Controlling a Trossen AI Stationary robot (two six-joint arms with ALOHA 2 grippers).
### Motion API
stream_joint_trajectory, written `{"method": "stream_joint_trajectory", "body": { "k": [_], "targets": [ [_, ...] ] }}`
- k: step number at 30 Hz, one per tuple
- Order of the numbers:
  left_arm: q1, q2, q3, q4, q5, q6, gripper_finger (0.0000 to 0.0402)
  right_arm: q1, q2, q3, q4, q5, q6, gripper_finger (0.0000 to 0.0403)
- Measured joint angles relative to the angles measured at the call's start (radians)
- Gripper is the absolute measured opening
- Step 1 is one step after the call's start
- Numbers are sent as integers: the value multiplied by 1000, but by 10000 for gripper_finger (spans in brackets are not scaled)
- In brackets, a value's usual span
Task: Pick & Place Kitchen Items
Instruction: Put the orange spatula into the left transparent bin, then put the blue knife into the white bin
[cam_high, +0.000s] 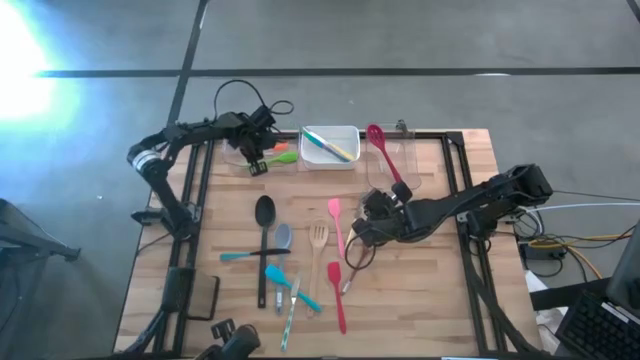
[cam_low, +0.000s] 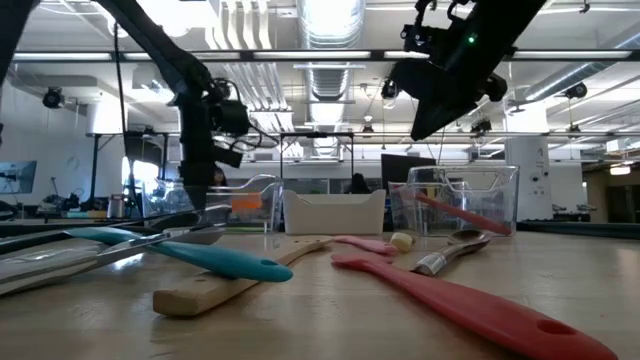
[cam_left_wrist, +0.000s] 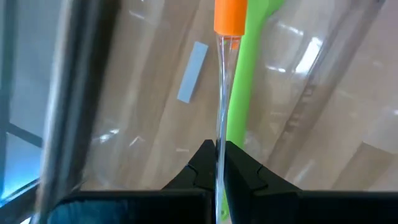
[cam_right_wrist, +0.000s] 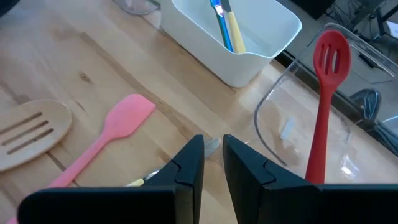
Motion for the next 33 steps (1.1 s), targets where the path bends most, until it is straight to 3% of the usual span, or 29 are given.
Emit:
{"method": "stream_joint_trajectory", "body": {
  "k": [12,23,33],
  "targets": [
    [3,124,78,-32,6,-2,16,0,0,-10,-8,0,-9,52],
    [3,67,97,-60,-74,-12,117,0,0,-15,-7,-1,-8,52],
    [-19,-20,179,-311,-116,-98,137,0,0,-16,-7,21,-8,52]
  ]
}}
